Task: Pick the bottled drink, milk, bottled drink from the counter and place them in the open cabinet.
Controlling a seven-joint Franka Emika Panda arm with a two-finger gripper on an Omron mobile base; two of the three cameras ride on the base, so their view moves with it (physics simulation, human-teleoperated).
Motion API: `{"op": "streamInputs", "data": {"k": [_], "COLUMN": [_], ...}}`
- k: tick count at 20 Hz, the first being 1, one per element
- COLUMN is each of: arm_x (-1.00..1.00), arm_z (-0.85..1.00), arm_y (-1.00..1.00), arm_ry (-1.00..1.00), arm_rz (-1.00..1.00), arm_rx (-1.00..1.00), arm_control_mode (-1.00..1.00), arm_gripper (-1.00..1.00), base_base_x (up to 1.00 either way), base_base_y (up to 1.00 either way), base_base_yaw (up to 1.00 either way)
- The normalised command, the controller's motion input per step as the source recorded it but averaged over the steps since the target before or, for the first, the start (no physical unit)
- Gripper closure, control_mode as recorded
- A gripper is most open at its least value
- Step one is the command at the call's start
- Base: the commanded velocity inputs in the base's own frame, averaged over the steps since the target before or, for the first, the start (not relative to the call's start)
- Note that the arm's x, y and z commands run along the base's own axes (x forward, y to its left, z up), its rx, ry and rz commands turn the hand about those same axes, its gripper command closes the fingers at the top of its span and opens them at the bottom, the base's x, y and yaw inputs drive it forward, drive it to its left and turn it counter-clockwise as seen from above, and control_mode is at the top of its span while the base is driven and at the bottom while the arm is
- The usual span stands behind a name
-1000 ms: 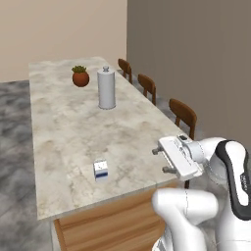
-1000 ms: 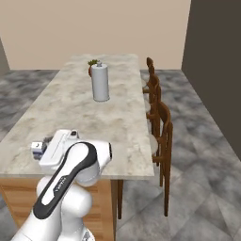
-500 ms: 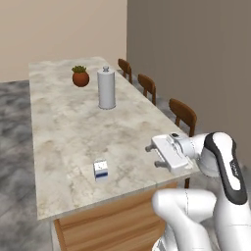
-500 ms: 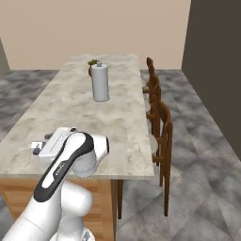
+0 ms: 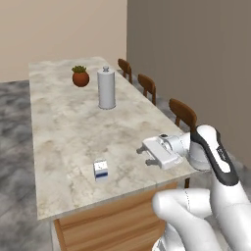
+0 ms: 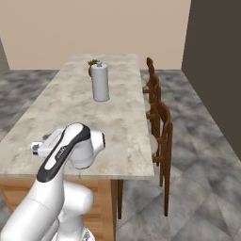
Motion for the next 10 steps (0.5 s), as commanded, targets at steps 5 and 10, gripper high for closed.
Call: {"op": "streamInputs", "data": {"k": [5, 10], "arm_x": [0.15, 0.07], "arm_z": [-0.33, -0.45], "arm_y": [0.34, 0.29], "arm_ry": [0.1, 0.08], "arm_rz": [0.0, 0.0], "arm_rx": [0.0, -0.01], "arm_control_mode": [-1.0, -1.0], "arm_gripper": [-1.0, -1.0], "base_base_x": [0.0, 0.0], "base_base_y": [0.0, 0.0], "base_base_yaw": [0.0, 0.0]}}
